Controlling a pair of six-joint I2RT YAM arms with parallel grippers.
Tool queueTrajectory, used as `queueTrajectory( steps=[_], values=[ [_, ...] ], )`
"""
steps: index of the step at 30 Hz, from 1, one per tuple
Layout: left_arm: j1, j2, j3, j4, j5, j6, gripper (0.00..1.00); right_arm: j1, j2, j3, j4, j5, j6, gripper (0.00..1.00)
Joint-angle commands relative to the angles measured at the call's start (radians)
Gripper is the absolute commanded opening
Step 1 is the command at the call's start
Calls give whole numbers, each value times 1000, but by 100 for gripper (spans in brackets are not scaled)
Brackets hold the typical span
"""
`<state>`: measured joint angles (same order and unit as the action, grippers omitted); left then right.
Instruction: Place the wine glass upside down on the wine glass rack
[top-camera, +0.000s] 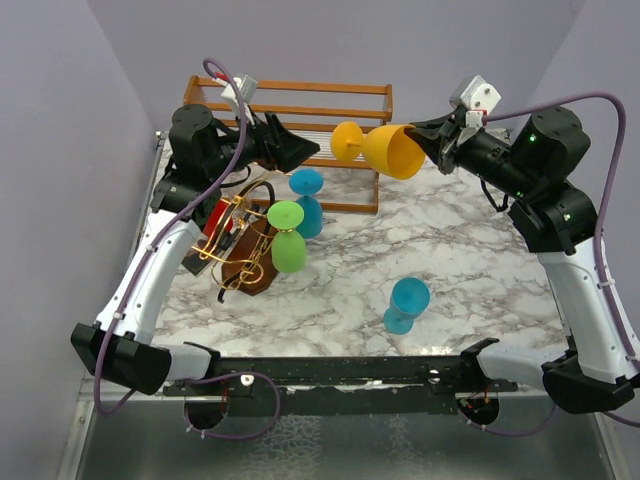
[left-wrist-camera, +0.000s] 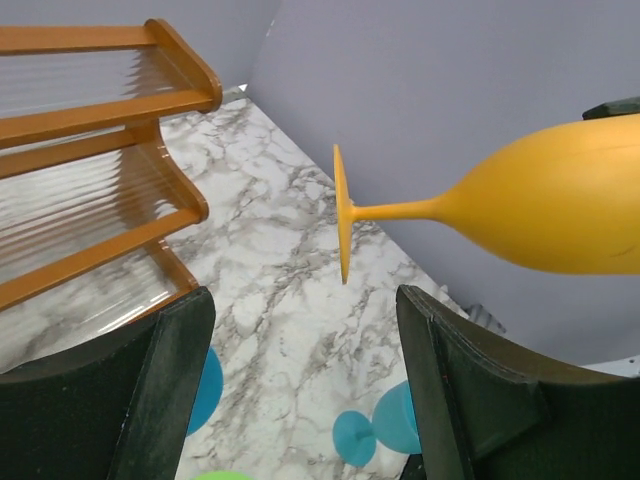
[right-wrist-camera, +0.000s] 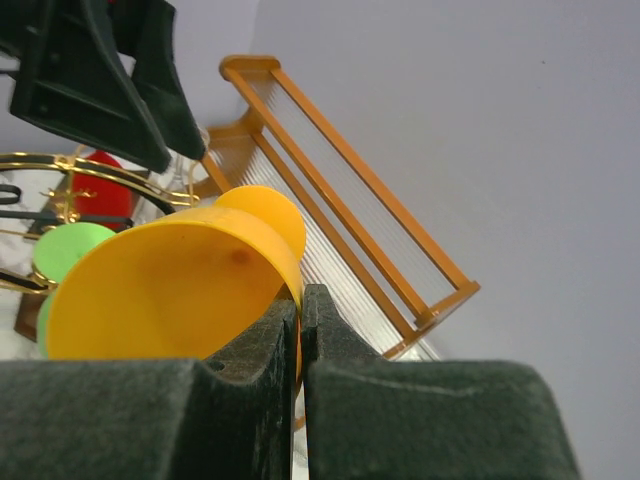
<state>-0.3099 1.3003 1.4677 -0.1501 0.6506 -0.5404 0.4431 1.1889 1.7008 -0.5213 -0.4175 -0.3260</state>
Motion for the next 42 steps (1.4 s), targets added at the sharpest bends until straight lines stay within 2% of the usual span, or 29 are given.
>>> queueTrajectory(
  steps=[1,4,6,13,21,28,37,40,42],
  values=[
    [-29,12,-27,127,63,-99,75,-4,11,17,60,-97,82,1],
    [-44,17,-40,132,70,-97,74,-4,25,23,62,-112,90,1],
    [-48,17,-47,133,69,-97,68,-4,27,19,65,-121,93,1],
    [-55,25,-60,132,68,-96,40,-4,28,17,63,-144,85,1],
    [-60,28,-61,132,58,-87,35,-4,22,18,59,-156,83,1],
    [-61,36,-58,132,59,-96,16,-4,15,8,63,-158,81,1],
    [-63,51,-46,141,104,-114,15,-4,14,-1,71,-158,78,1],
    [-64,47,-40,137,100,-102,1,-4,10,-11,71,-154,70,1],
    [-63,37,-41,136,100,-87,0,-4,6,-20,71,-145,59,1]
  ],
)
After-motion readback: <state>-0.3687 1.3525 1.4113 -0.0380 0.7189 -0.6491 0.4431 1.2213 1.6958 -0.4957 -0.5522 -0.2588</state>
